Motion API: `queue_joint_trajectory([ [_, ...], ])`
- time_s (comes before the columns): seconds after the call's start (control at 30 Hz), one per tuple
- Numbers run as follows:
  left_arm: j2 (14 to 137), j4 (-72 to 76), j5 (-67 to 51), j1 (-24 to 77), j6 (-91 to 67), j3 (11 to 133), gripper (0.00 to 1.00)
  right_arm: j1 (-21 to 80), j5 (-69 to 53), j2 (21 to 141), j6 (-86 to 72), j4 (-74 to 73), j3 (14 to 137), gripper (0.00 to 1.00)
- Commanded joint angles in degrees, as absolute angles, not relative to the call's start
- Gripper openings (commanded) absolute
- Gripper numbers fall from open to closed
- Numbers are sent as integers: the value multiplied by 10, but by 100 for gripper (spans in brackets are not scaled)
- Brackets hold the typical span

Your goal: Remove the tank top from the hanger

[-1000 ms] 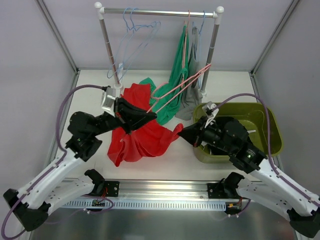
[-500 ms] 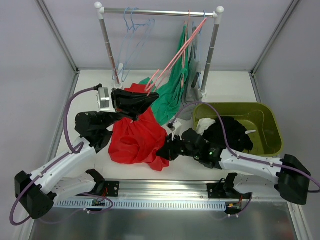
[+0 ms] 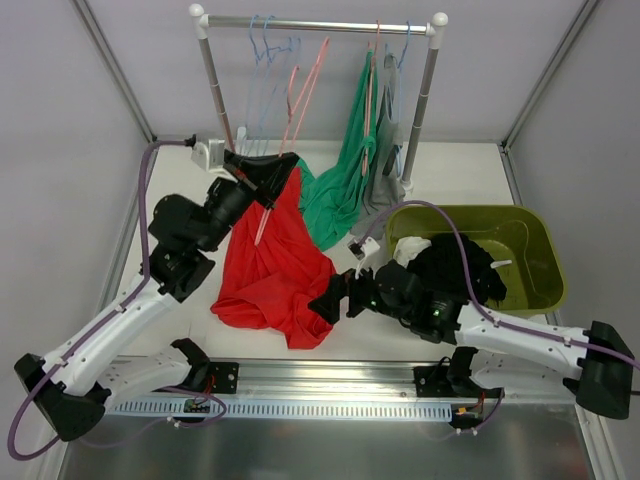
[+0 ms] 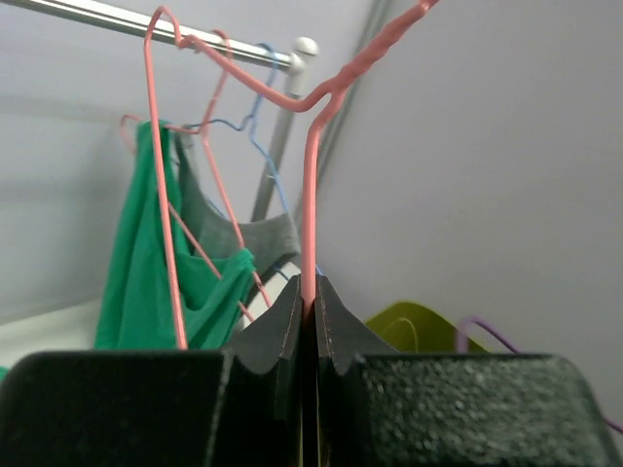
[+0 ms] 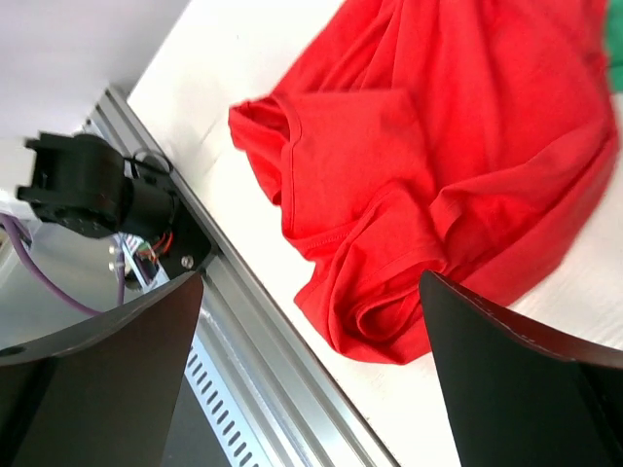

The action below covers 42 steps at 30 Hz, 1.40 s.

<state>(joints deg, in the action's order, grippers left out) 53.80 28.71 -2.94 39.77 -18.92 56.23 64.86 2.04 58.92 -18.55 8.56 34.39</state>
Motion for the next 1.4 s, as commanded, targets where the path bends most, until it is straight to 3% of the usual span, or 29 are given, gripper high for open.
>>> queue_joint_trajectory([
  [0.0, 617, 151, 80, 400, -212, 681, 0, 651, 83, 533, -162, 54, 353, 99],
  [0.27, 822, -41, 90, 332, -319, 932, 0, 651, 115, 436, -169, 9, 330, 99],
  [0.57, 920, -46, 77, 273, -368, 1046, 0, 650, 147, 357, -162, -51, 310, 99],
  [0.83, 978, -47, 49, 244, -394, 1083, 0, 650, 150, 361, -160, -50, 301, 99],
  [1.2, 978, -47, 1, 213, -414, 1036, 0, 650, 149, 403, -144, -33, 309, 99],
  [1.37, 970, -49, -32, 208, -397, 1045, 8, 651, 142, 432, -133, -13, 315, 99],
])
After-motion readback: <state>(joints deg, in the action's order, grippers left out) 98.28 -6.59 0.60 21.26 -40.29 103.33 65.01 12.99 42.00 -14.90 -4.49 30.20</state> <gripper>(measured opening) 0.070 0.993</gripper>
